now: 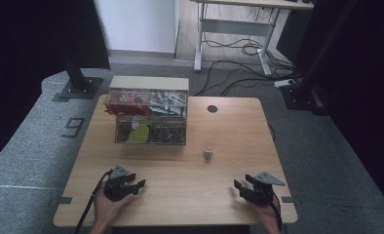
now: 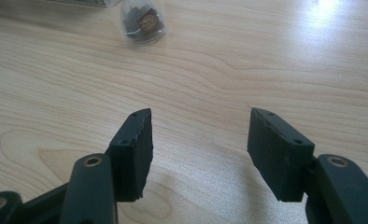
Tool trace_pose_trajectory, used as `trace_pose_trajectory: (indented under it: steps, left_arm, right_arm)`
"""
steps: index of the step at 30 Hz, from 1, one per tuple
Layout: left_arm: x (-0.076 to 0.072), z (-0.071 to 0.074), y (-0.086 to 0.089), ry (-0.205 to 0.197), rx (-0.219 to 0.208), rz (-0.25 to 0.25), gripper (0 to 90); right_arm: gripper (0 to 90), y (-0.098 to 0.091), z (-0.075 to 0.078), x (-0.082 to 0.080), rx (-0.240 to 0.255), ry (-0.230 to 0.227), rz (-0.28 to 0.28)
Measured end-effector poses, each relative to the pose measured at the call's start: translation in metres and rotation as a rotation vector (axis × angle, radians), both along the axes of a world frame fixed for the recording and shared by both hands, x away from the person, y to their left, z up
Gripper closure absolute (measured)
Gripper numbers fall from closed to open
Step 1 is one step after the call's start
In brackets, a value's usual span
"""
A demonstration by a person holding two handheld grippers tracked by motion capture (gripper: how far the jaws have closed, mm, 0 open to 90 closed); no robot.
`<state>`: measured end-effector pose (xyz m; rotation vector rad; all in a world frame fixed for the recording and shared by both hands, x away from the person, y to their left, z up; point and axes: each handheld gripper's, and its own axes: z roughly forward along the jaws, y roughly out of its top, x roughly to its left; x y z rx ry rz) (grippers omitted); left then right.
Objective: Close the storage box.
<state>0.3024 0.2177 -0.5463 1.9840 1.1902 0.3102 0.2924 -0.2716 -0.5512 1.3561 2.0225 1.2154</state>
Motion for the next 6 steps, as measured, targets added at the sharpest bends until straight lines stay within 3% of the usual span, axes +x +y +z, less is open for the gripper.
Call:
trace_pose_trajectory:
  steps: [6]
  left_arm:
    - [0.0013, -0.0001, -0.0002, 0.003, -0.004, -0.002, 43.6]
  right_arm:
    - [39.8, 0.0021, 0.0, 0.002, -0.006, 0.0, 0.004]
